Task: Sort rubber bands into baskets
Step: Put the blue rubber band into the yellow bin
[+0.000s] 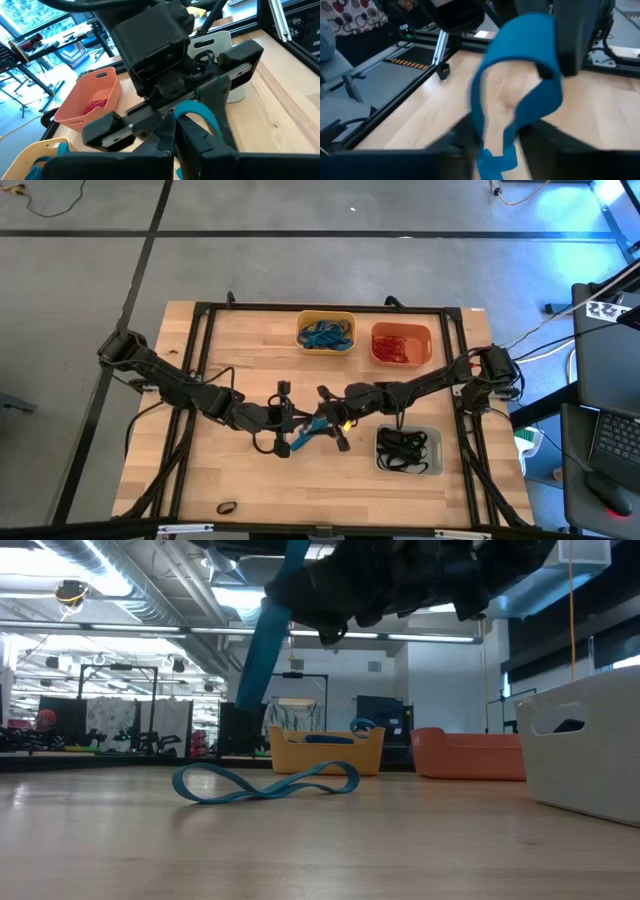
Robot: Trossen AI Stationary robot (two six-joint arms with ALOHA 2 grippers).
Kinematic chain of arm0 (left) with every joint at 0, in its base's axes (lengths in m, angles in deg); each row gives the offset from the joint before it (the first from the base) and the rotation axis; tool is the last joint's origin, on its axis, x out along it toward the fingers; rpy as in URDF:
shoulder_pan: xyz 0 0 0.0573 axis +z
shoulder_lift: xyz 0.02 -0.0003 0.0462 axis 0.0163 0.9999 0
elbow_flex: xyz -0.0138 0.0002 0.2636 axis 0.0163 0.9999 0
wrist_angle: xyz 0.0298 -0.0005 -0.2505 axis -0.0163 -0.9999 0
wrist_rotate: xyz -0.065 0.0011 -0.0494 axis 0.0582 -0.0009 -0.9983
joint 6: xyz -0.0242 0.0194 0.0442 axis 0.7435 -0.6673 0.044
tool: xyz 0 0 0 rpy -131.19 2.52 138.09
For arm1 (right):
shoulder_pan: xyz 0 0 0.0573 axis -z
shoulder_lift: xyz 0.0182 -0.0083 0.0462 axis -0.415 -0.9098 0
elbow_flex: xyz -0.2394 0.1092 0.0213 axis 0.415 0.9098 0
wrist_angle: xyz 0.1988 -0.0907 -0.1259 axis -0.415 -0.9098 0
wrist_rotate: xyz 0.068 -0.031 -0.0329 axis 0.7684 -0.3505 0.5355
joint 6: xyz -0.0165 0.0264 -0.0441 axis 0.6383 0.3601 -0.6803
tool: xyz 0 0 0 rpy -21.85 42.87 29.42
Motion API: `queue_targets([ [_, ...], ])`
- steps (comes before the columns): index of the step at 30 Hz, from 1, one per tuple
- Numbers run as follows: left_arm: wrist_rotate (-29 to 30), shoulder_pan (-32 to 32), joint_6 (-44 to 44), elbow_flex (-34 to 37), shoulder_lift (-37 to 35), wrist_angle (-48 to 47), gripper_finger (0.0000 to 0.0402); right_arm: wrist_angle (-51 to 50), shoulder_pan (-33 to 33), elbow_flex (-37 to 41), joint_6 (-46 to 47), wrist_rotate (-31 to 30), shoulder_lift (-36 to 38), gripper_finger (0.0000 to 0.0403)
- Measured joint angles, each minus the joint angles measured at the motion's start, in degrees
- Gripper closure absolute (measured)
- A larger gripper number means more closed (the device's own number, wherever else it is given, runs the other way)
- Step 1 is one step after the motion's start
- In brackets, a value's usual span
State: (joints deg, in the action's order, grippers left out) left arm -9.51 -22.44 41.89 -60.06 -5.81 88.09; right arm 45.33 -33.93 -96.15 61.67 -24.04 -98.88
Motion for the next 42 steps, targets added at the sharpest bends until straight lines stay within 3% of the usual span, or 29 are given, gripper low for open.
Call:
queue_targets([
  [3, 0.0, 0.0, 0.2, 0.0, 0.0, 0.0, 0.0399, 0.1, 0.0, 0.0, -0.3, 0.3, 0.0, 0.0357],
  [5, 0.0, 0.0, 1.3, 0.0, 0.0, 0.0, 0.0395, 0.2, 0.0, 0.0, -1.7, 0.3, 0.0, 0.0389],
  [11, 0.0, 0.9, 1.5, -0.1, 0.0, 1.2, 0.0332, 0.1, 0.1, 0.0, -2.2, -1.1, 0.0, 0.0366],
  [18, 0.1, -0.5, 1.3, -0.2, -2.6, -1.6, 0.0239, -5.5, 0.1, 0.0, -3.6, -1.6, 4.2, 0.0396],
  [20, 0.1, -1.4, 2.2, -0.3, -4.6, -4.6, 0.0226, -9.7, 0.0, 0.0, -4.8, -4.7, 7.4, 0.0390],
  [28, 0.4, -3.2, 12.1, -0.3, -9.1, -17.8, 0.0222, -26.0, 0.1, 0.0, -7.2, -18.2, 19.0, 0.0393],
  [33, 0.4, -3.2, 17.7, 0.1, -8.4, -23.6, 0.0227, -32.0, 0.1, 0.0, -7.4, -22.3, 23.7, 0.0398],
  [42, 0.6, -2.2, 21.1, 5.8, -8.2, -21.1, 0.0227, -32.4, 6.9, 0.0, -7.6, -24.3, 24.5, 0.0392],
])
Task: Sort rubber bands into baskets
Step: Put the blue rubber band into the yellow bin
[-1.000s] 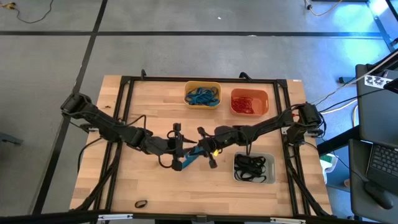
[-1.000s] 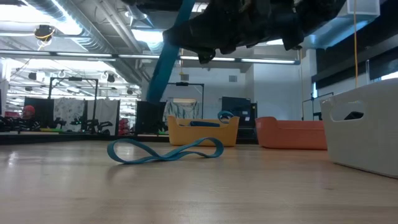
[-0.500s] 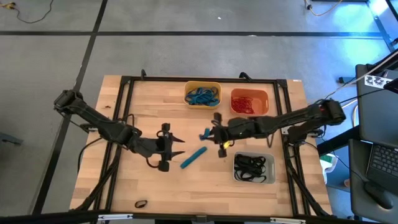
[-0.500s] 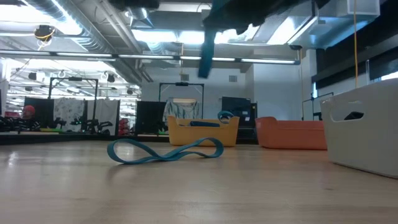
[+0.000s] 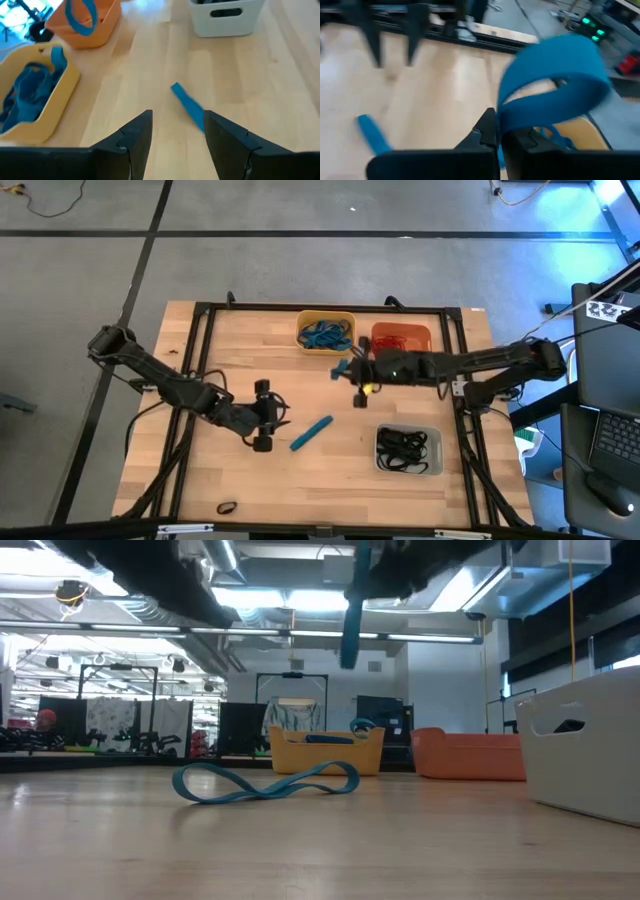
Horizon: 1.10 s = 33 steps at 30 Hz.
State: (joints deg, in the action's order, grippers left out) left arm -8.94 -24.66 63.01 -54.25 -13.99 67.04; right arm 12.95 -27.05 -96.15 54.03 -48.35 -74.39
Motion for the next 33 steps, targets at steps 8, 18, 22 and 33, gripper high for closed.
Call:
queue_targets([
  [8, 0.0, 3.3, 1.8, 1.7, 0.0, 0.4, 0.0227, 2.9, 10.3, 0.0, 0.1, 1.7, -2.6, 0.0392],
  [18, 0.0, 4.0, 2.6, 1.7, 0.0, 1.3, 0.0227, 9.9, 17.9, 0.0, 0.6, 2.5, -10.1, 0.0391],
  [22, 0.0, 4.0, 2.6, 1.7, 0.0, 1.3, 0.0227, 13.9, 19.6, 0.0, 0.6, 2.5, -12.8, 0.0391],
  [33, 0.0, 4.0, 2.6, 1.7, 0.0, 1.3, 0.0227, 19.2, 24.1, 0.0, 3.3, 1.0, -20.7, 0.0377],
])
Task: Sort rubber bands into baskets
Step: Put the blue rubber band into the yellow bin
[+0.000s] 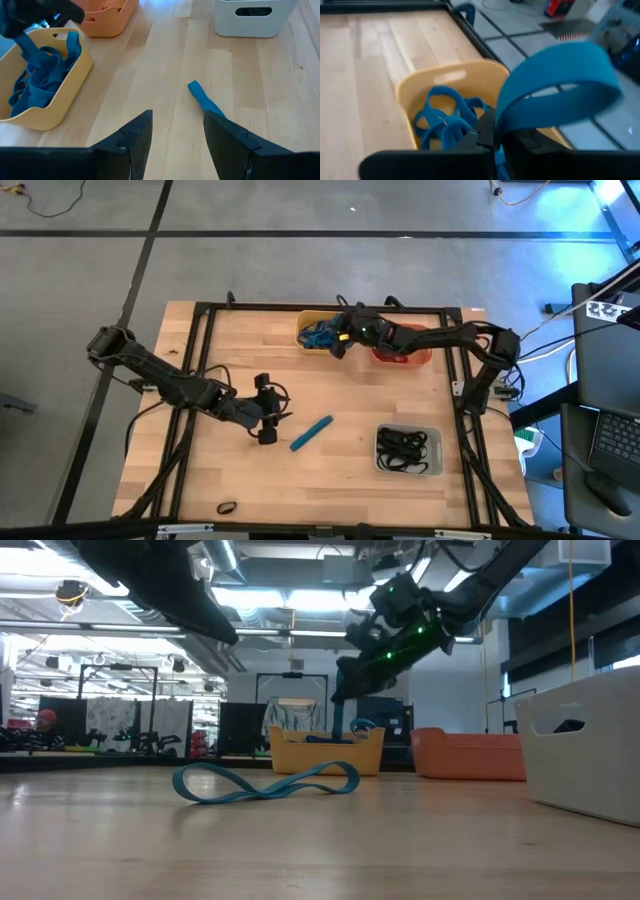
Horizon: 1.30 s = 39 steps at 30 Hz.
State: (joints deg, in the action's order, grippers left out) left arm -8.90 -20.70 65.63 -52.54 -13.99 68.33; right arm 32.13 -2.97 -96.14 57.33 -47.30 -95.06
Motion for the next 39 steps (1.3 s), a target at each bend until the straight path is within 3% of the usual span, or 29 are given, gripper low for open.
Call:
queue_targets([
  [11, 0.0, 0.0, 0.0, 0.0, 0.0, 0.0, 0.0227, -7.6, 0.6, -0.7, 11.4, 3.0, -1.5, 0.0258],
  [15, 0.0, 0.0, 0.0, 0.0, 0.0, 0.0, 0.0227, -9.6, 0.6, -3.4, 11.8, 0.5, -1.4, 0.0234],
  [21, 0.0, 0.0, 0.0, 0.0, 0.0, 0.0, 0.0227, -10.6, 0.6, -7.0, 11.7, -3.5, -1.4, 0.0229],
  [28, 0.0, 0.0, 0.0, 0.0, 0.0, 0.0, 0.0227, -12.4, 0.7, -7.2, 11.6, -3.6, -1.4, 0.0228],
  [35, 0.0, 0.0, -0.1, 0.0, 0.0, 0.0, 0.0227, -2.7, 1.0, -7.2, 9.0, -3.0, -1.5, 0.0228],
  [39, 0.0, 0.0, -0.1, 0.0, 0.0, 0.0, 0.0227, -7.8, 1.0, -7.2, 9.3, -3.0, -1.5, 0.0228],
])
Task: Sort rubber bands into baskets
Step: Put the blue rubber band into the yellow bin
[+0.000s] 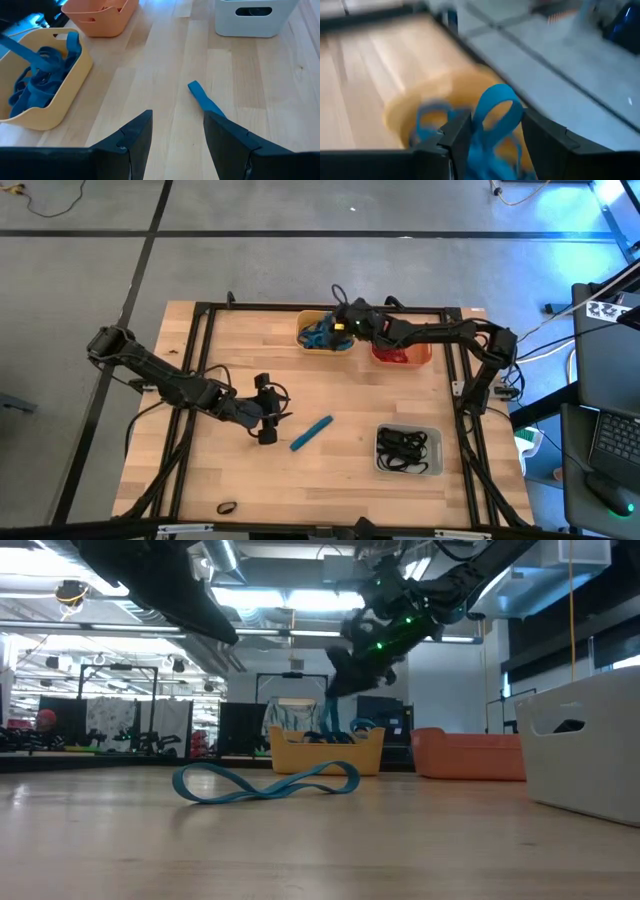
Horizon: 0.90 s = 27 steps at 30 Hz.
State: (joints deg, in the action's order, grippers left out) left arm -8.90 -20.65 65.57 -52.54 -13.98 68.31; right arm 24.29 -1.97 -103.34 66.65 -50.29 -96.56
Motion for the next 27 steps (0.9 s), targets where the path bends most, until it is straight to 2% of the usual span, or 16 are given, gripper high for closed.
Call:
queue_targets([
  [5, 0.0, 0.0, 0.0, 0.0, 0.2, -0.1, 0.0227, -10.1, 0.0, 0.0, 0.1, 0.0, 0.0, 0.0228],
  [11, 0.0, 0.0, 0.0, 0.0, 0.2, 0.0, 0.0227, -8.2, 0.3, 0.0, 0.7, -1.8, 0.0, 0.0228],
  [17, 0.0, 0.0, 0.0, 0.0, 0.2, 0.0, 0.0227, -10.5, 0.8, 0.0, 2.3, -2.9, 0.0, 0.0228],
  [27, 0.0, 0.0, 0.4, 0.0, 0.2, 0.3, 0.0227, -8.4, -7.9, 0.0, -3.9, 13.5, 2.7, 0.0228],
])
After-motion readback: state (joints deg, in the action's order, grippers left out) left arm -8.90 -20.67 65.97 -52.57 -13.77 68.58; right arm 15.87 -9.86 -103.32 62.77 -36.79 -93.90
